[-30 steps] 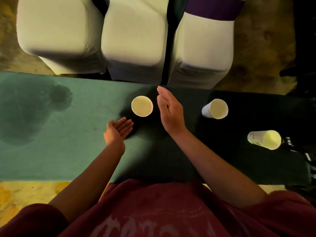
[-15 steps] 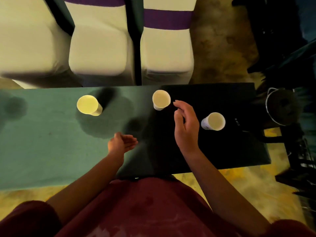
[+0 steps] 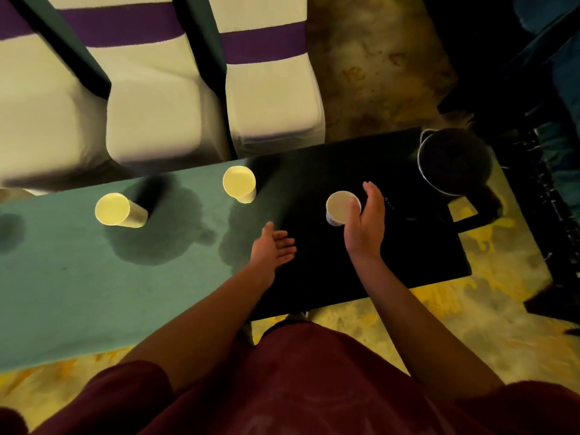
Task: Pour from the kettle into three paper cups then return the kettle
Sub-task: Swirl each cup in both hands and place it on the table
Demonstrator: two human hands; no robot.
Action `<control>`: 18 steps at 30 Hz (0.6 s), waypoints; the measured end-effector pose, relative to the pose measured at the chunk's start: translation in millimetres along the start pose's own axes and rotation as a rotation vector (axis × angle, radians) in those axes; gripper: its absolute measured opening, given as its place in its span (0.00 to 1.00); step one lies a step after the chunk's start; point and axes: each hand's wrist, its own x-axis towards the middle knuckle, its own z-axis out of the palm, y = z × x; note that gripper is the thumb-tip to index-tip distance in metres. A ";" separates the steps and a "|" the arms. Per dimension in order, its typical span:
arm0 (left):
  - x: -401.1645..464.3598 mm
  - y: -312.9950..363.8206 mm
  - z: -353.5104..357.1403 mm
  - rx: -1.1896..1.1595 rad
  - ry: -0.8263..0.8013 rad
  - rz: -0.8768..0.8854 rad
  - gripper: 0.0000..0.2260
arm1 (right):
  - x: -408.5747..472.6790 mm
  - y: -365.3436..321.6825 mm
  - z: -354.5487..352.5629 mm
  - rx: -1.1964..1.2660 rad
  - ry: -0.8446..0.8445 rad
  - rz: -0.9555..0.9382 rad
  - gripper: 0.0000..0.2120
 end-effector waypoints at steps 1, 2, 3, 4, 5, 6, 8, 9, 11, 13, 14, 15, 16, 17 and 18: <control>1.1 2.3 8.6 0.012 -0.015 -0.005 0.25 | 4.8 6.6 0.1 -0.014 -0.007 0.029 0.26; 2.3 3.8 14.2 0.026 -0.035 -0.016 0.26 | 7.8 11.3 1.8 -0.023 -0.020 0.049 0.26; 3.6 4.6 20.9 0.041 -0.057 -0.025 0.26 | 11.2 15.5 3.3 -0.024 -0.036 0.063 0.27; 4.4 5.2 27.7 0.052 -0.073 -0.025 0.27 | 14.0 19.2 4.7 -0.018 -0.058 0.068 0.27; 5.1 6.3 33.2 0.054 -0.074 -0.013 0.27 | 15.8 21.1 7.0 -0.006 -0.082 0.070 0.26; 5.6 7.9 39.0 0.054 -0.069 0.001 0.26 | 17.8 22.5 8.8 0.009 -0.106 0.074 0.26; 6.6 10.9 48.9 0.047 -0.052 0.018 0.26 | 19.8 23.5 11.8 0.030 -0.149 0.085 0.25; 7.6 12.5 52.7 0.045 -0.047 0.023 0.26 | 21.1 24.0 13.2 0.037 -0.167 0.093 0.25; 9.1 14.0 58.3 0.054 -0.047 0.021 0.26 | 24.0 26.2 15.3 0.040 -0.184 0.099 0.23; 10.9 13.5 60.5 0.063 -0.042 0.026 0.26 | 26.7 27.6 17.1 0.030 -0.189 0.100 0.23; 11.2 13.6 61.3 0.065 -0.038 0.027 0.26 | 28.4 28.4 17.6 0.022 -0.188 0.101 0.23; 10.9 13.7 62.2 0.067 -0.037 0.027 0.26 | 29.8 29.5 17.7 0.011 -0.188 0.101 0.23; 10.9 13.9 63.1 0.067 -0.039 0.028 0.25 | 31.3 30.6 17.2 0.002 -0.189 0.102 0.23; 11.6 14.5 64.5 0.067 -0.042 0.031 0.25 | 33.0 32.1 16.8 -0.005 -0.193 0.103 0.23; 12.6 15.5 66.2 0.068 -0.043 0.027 0.25 | 34.5 33.3 15.7 -0.003 -0.199 0.110 0.23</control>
